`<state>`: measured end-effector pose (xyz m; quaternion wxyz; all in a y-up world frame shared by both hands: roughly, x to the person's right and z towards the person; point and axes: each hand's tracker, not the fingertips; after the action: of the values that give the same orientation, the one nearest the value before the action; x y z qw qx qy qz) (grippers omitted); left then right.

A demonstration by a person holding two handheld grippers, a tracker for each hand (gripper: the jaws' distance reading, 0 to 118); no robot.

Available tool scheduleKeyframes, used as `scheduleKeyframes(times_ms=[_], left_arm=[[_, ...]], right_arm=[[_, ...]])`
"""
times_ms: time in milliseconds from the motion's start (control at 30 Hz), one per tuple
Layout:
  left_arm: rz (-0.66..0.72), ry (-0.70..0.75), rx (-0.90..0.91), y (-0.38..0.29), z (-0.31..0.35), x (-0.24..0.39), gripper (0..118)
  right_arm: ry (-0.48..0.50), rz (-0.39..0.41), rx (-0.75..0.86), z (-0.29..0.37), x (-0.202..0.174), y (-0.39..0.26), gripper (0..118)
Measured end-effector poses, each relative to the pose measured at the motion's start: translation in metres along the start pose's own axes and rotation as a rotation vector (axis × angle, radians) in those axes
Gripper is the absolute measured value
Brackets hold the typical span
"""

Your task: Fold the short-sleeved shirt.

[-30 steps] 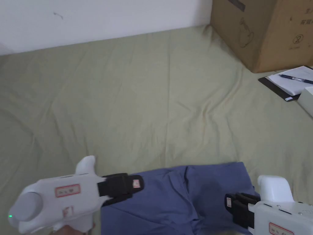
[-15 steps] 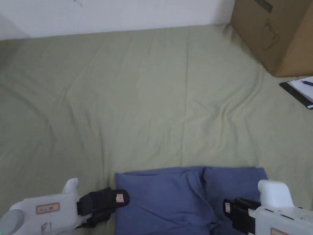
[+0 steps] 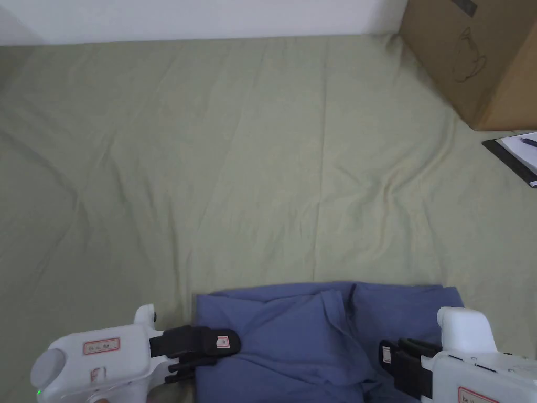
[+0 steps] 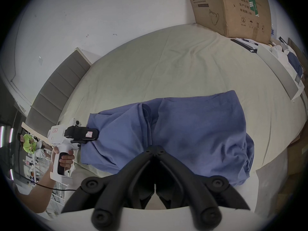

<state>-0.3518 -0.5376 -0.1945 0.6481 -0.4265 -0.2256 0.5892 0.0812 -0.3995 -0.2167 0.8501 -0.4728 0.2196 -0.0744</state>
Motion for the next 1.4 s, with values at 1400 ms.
scheduleKeyframes(times_ms=[1400], left_arm=[[-0.401,0.508,0.033,-0.045,0.011,0.213,8]], right_arm=[[0.042,-0.088,0.081,0.044,0.036,-0.01,0]])
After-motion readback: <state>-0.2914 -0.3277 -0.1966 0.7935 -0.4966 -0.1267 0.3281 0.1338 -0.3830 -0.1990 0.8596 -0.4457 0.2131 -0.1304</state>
